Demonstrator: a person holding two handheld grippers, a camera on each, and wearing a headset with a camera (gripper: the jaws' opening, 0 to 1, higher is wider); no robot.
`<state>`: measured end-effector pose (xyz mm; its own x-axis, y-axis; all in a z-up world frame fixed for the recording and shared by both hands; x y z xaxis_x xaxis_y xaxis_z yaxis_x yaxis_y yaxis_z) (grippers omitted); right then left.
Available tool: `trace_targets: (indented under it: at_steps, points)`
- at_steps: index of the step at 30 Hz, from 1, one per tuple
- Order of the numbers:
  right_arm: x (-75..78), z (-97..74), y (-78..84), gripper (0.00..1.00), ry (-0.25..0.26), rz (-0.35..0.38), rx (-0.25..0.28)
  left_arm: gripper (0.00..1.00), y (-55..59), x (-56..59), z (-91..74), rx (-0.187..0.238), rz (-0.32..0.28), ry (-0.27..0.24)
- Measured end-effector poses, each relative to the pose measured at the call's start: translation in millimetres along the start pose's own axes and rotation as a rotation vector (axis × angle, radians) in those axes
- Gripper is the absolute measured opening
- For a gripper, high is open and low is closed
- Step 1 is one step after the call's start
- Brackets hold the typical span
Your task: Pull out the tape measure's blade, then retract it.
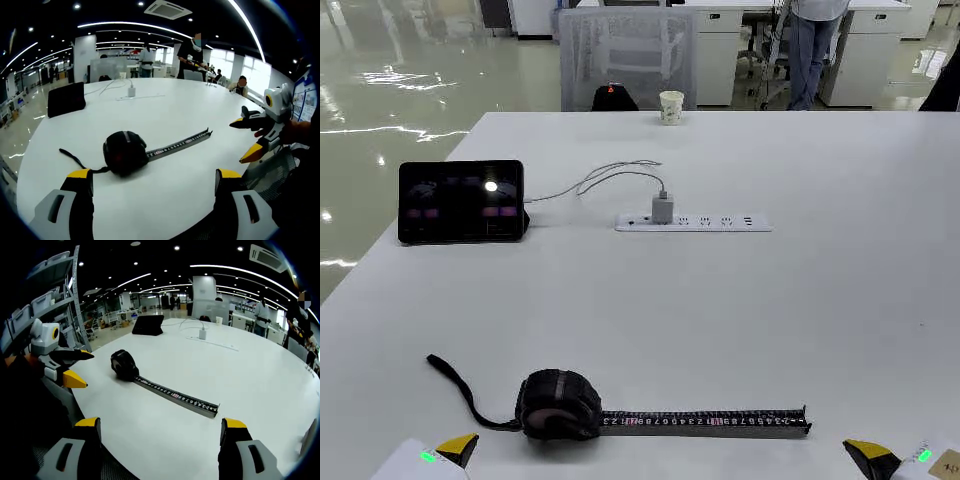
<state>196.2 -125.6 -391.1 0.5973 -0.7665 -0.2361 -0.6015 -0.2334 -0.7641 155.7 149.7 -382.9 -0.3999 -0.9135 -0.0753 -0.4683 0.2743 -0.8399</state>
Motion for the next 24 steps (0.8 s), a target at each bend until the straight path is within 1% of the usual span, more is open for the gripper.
trace_targets:
  at_steps: [5,9,12,15,17,19,21,24]
  points:
    - [0.9,0.6,0.5,0.99,-0.017,-0.001,-0.008,0.99,0.1,0.2,1.1,-0.005,-0.001,-0.003]
    - [2.9,1.0,-0.5,0.99,-0.046,-0.008,-0.014,0.99,-1.0,0.2,3.1,-0.007,-0.003,-0.002]
    - [6.1,1.7,-2.4,0.99,-0.073,-0.028,-0.021,0.99,-0.5,-0.9,4.7,-0.012,-0.003,-0.009]
    - [10.8,2.6,-3.9,0.99,-0.086,-0.047,-0.032,0.99,-0.4,-2.1,6.6,-0.018,-0.007,-0.013]
    - [14.1,3.3,-4.3,0.99,-0.099,-0.057,-0.047,0.99,-0.5,-2.2,8.5,-0.018,-0.002,-0.009]
    - [16.4,4.1,-5.1,0.99,-0.110,-0.070,-0.049,0.99,-0.4,-2.9,11.0,-0.020,0.003,-0.011]
    - [18.6,4.9,-6.0,0.99,-0.122,-0.079,-0.060,0.99,0.0,-4.6,14.2,-0.025,0.005,-0.011]
    - [23.5,5.9,-6.1,0.96,-0.136,-0.110,-0.077,0.99,-2.0,-8.1,18.0,-0.025,0.005,-0.013]
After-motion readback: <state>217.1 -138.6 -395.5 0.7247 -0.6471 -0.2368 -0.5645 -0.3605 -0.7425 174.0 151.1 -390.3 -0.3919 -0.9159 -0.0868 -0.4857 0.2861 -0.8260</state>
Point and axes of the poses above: the centre of the closed fingertips' face, and the gripper's own axes: z roughly forward along the fingers, x roughly to its right, y roughly out of its underside, the point moved 9 cm from there along -z, roughly backward along the fingers, and after that the axes turned 11 degrees about z, right-handed, at the moved point
